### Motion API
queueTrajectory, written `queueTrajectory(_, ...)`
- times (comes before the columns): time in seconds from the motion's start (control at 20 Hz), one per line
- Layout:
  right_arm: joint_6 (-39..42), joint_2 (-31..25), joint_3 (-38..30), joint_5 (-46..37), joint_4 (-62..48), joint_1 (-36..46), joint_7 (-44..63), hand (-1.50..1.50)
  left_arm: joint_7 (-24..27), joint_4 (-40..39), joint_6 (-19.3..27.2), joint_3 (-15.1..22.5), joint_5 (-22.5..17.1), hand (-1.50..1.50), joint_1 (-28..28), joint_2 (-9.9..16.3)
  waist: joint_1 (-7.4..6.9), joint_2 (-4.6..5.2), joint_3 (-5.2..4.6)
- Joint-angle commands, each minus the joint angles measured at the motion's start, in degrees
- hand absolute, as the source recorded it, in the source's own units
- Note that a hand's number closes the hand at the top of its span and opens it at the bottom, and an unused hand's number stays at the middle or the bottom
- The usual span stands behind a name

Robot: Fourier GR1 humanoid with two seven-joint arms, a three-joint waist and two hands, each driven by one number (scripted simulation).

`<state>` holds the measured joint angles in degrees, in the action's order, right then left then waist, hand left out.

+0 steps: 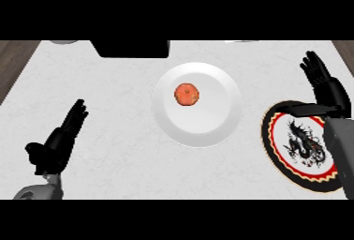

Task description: Pick the squash from the plate and place it in the plate

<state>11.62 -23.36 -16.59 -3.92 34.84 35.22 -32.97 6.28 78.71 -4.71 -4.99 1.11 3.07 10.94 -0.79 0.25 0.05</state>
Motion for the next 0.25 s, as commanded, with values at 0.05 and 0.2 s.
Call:
queueTrajectory(0.05,2.2,-2.4,0.7,-1.7,-5.4,0.2,-5.1,-1.50,-3.5,4.6,-1.1,-0.9,-1.3,0.00,-1.2,0.6,0.14,-0.13,-0.01)
queueTrajectory(0.2,-0.1,-3.6,-0.5,-3.3,-13.5,1.3,-12.9,-1.50,-0.1,0.5,1.9,1.8,1.9,0.00,-1.2,-3.2,-0.37,0.17,0.04)
